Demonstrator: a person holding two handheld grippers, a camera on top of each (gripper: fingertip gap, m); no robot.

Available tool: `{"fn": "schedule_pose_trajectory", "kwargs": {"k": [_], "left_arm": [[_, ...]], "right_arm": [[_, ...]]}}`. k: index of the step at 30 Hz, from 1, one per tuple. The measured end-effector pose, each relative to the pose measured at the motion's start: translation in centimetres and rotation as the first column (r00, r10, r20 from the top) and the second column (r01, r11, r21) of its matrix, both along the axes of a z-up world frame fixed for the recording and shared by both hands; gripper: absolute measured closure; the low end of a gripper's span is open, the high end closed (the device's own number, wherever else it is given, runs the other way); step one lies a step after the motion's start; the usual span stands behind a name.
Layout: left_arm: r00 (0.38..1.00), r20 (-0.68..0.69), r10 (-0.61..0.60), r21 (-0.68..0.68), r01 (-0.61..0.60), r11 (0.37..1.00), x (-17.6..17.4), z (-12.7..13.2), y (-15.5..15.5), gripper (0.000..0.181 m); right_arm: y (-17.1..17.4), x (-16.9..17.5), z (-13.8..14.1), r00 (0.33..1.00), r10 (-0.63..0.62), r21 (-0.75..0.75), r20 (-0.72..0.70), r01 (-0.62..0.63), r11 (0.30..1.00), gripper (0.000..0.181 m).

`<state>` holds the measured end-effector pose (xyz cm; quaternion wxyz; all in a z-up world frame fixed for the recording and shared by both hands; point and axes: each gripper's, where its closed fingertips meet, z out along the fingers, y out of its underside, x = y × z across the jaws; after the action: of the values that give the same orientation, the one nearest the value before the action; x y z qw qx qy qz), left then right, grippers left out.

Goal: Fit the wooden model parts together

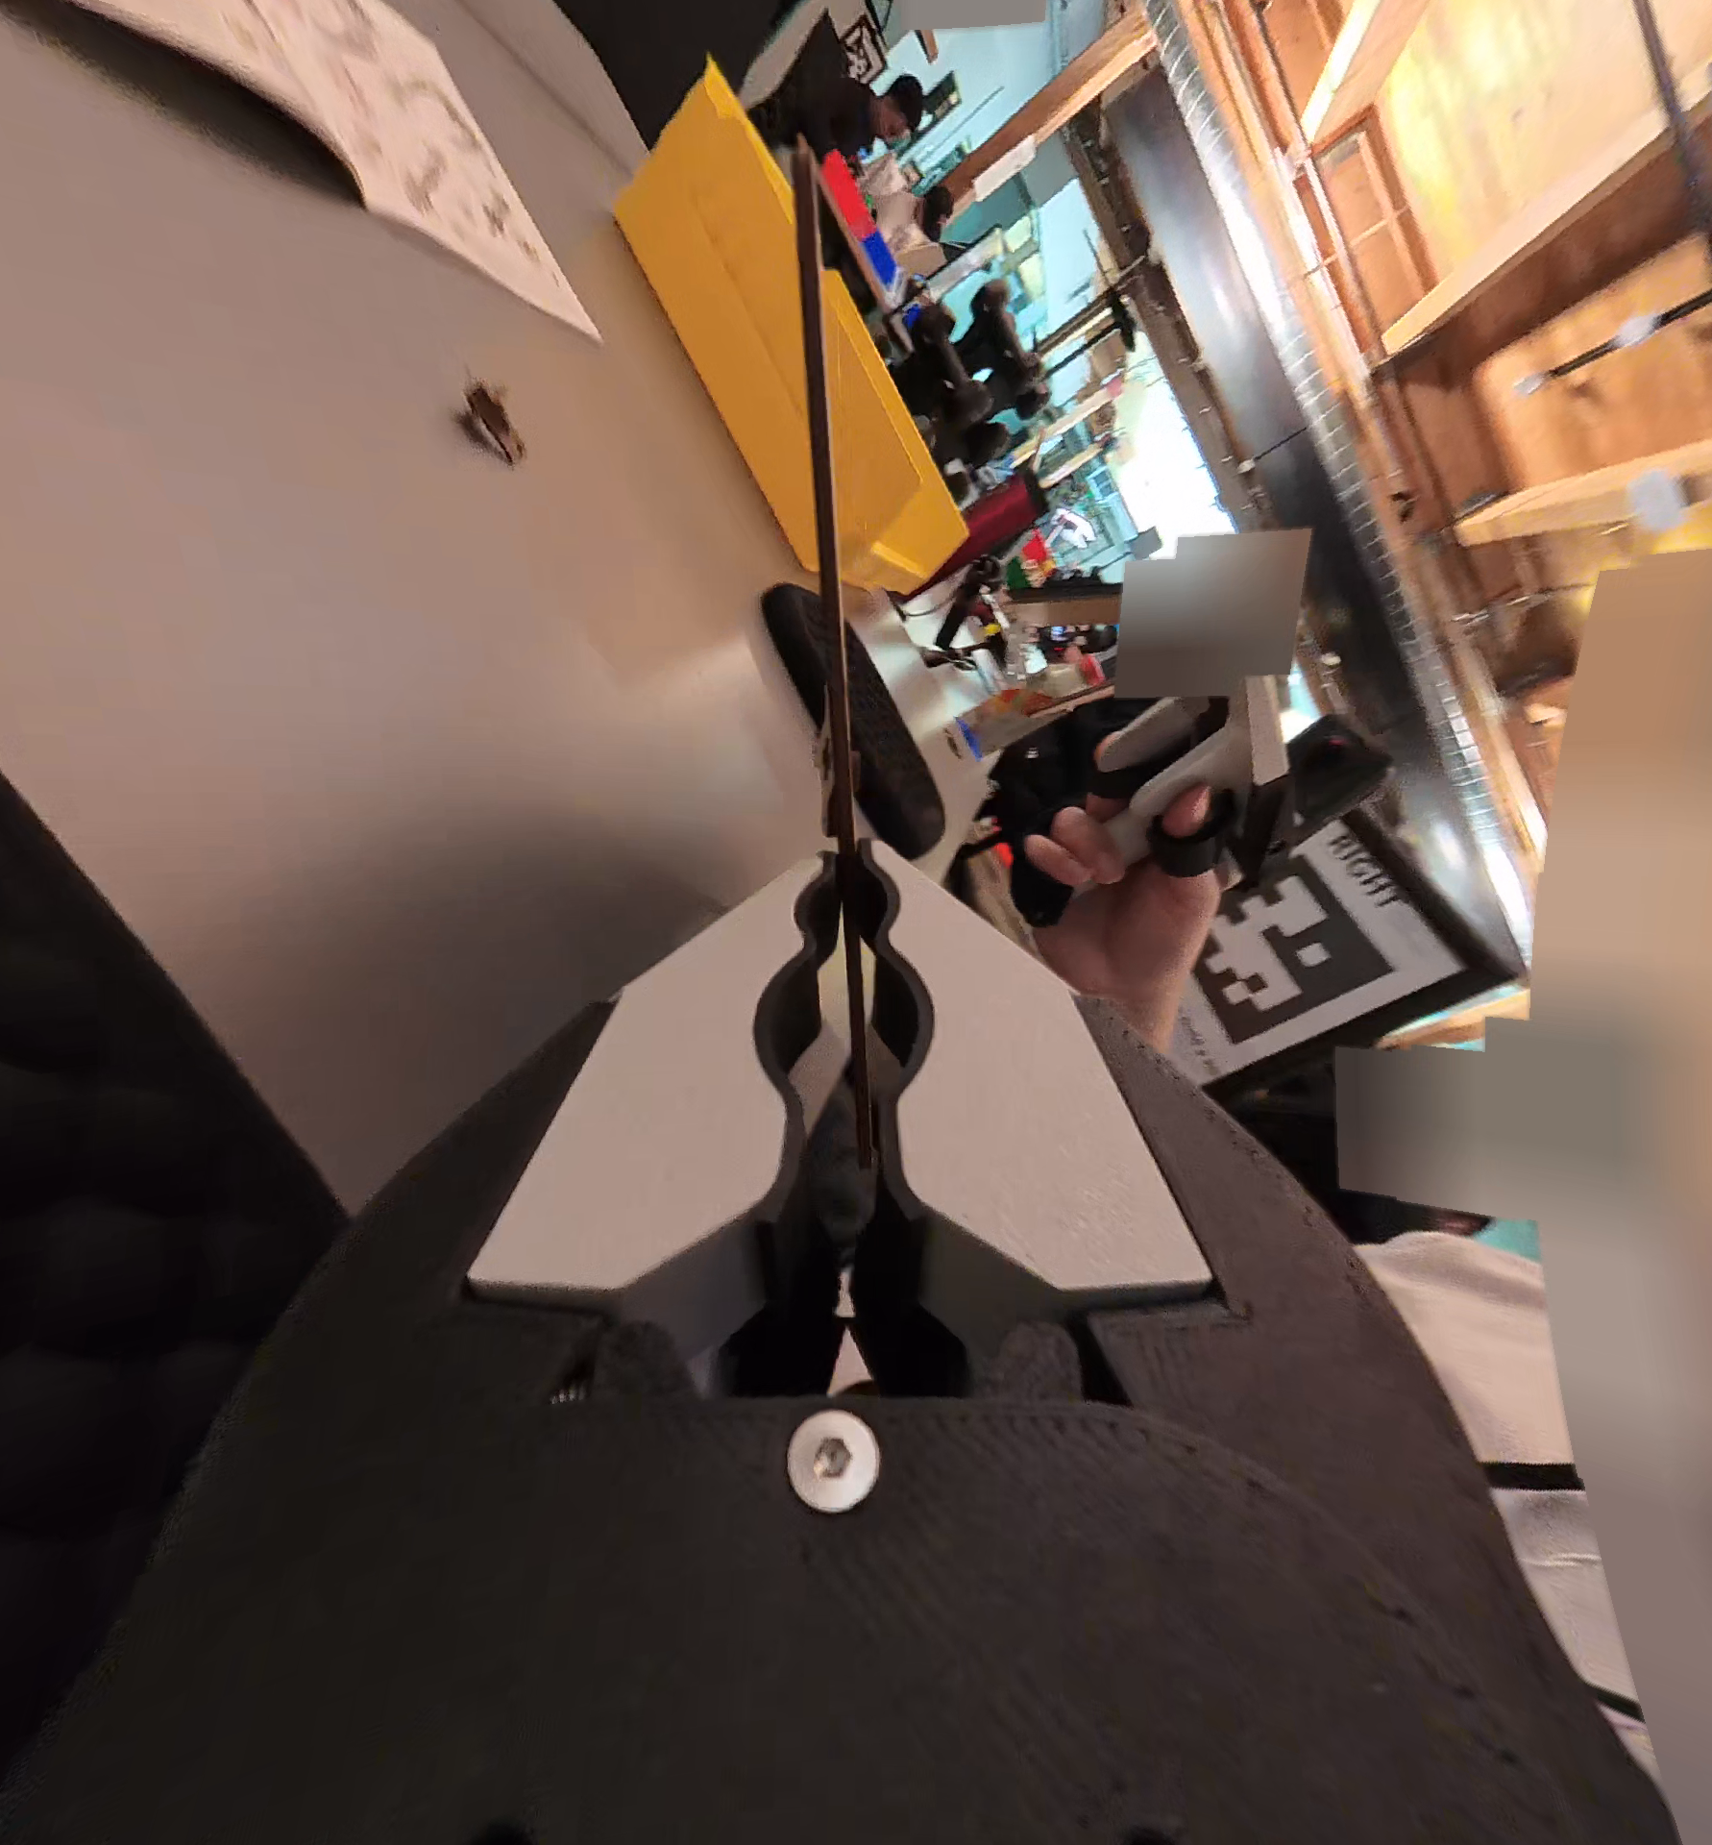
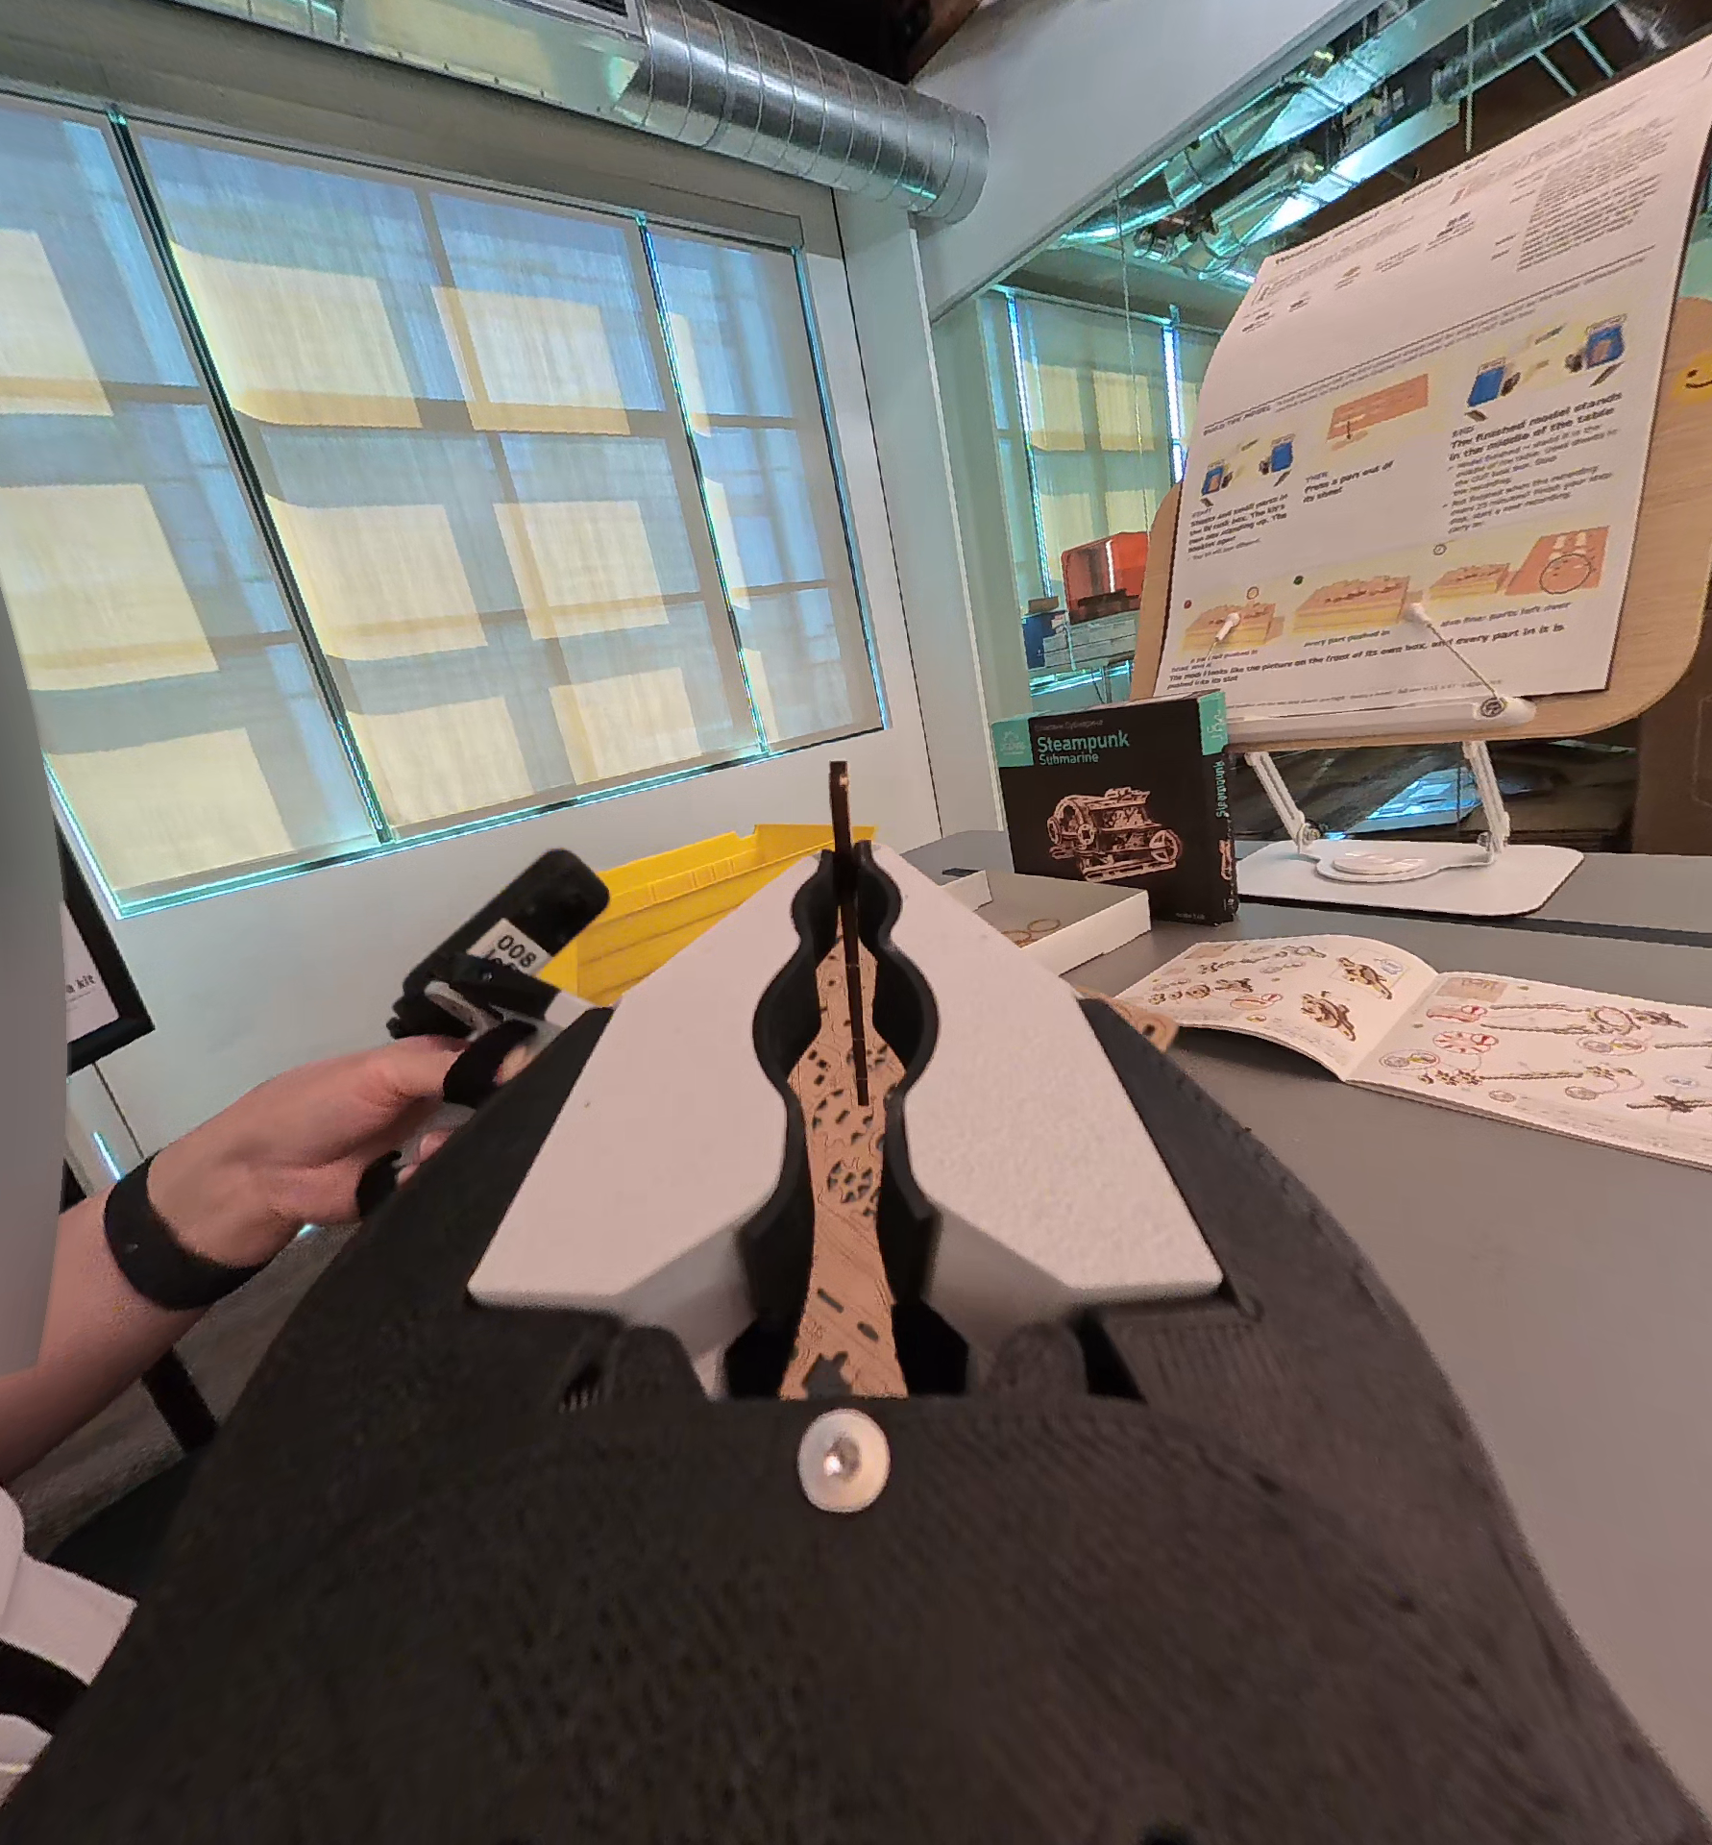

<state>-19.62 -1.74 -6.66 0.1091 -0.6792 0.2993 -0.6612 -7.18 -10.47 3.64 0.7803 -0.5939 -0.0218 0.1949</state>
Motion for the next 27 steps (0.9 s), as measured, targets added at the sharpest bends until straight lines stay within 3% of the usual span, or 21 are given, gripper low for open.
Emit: {"fn": "schedule_pose_trajectory", "kwargs": {"k": [5,8,13,20,27], "left_arm": [[0.995,-0.045,0.093,0.298,-0.075,0.952,-1.3,1.9,2.7,0.181],[0.985,-0.055,0.163,0.496,-0.114,0.861,-2.2,3.6,4.2,0.181],[0.968,-0.048,0.248,0.683,-0.149,0.715,-3.4,5.8,5.5,0.181],[0.946,-0.071,0.317,0.904,-0.073,0.421,-2.5,6.8,4.3,0.181],[0.915,-0.104,0.391,0.995,0.091,0.05,-0.7,5.7,2.6,0.181]], "right_arm": [[0.3,-0.1,0.0,1.0,0.017,0.004,-0.012,-0.016,1.0,0.179],[0.6,-0.3,-0.1,1.0,0.025,0.0,-0.009,-0.025,1.0,0.179],[0.6,-0.3,-0.3,1.0,0.029,-0.003,-0.009,-0.029,1.0,0.179],[0.6,-0.1,-0.7,0.999,0.029,-0.011,-0.02,-0.029,1.0,0.179],[0.6,0.0,-1.6,1.0,0.025,-0.035,-0.018,-0.026,0.999,0.179]]}}
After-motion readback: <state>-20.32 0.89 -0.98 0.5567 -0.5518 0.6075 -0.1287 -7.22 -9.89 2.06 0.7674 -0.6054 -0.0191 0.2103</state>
